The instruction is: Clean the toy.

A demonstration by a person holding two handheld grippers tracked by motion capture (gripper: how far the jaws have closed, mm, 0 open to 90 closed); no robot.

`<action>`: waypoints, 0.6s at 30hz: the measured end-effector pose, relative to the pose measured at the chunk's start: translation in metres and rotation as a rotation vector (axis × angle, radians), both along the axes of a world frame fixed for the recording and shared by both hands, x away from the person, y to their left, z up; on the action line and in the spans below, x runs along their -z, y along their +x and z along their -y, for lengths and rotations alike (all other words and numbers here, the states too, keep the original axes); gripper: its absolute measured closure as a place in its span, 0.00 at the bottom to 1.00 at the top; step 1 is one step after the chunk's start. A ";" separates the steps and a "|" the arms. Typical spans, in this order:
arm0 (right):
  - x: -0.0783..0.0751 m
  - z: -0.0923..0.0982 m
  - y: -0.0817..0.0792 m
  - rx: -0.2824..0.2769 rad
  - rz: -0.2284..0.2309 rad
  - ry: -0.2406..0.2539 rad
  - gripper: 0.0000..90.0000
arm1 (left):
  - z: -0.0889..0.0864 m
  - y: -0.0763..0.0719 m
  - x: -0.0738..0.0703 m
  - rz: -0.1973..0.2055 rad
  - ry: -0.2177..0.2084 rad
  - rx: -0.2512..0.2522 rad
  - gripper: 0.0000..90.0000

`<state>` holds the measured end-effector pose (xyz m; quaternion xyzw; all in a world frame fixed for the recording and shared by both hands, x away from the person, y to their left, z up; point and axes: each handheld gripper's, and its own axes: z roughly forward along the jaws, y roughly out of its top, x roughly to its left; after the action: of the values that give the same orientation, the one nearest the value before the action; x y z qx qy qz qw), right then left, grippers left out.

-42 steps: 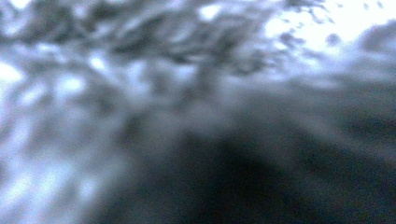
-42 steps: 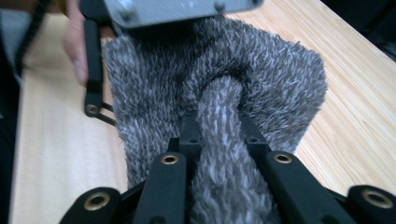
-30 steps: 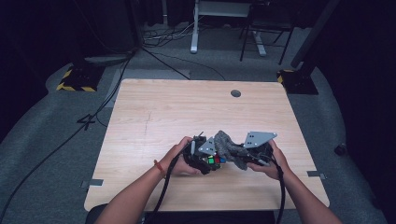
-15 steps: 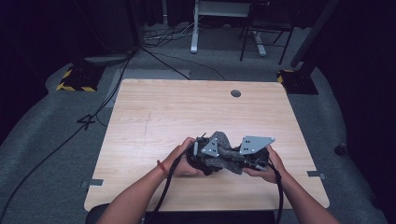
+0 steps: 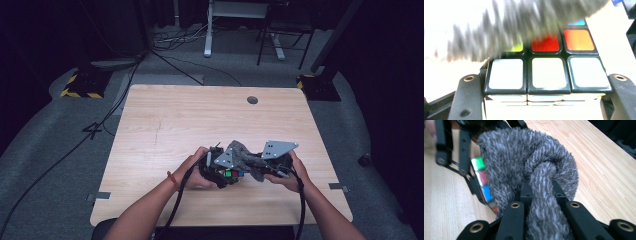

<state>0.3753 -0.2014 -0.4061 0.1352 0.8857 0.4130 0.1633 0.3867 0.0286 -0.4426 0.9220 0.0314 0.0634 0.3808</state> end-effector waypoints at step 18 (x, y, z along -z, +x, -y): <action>-0.002 -0.017 -0.011 -0.060 0.001 0.011 0.86 | 0.010 0.003 0.010 -0.025 0.023 -0.013 0.38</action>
<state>0.3646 -0.1849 -0.4041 0.1093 0.8869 0.4228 0.1504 0.3901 0.0191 -0.4529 0.9267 0.0412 0.0547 0.3694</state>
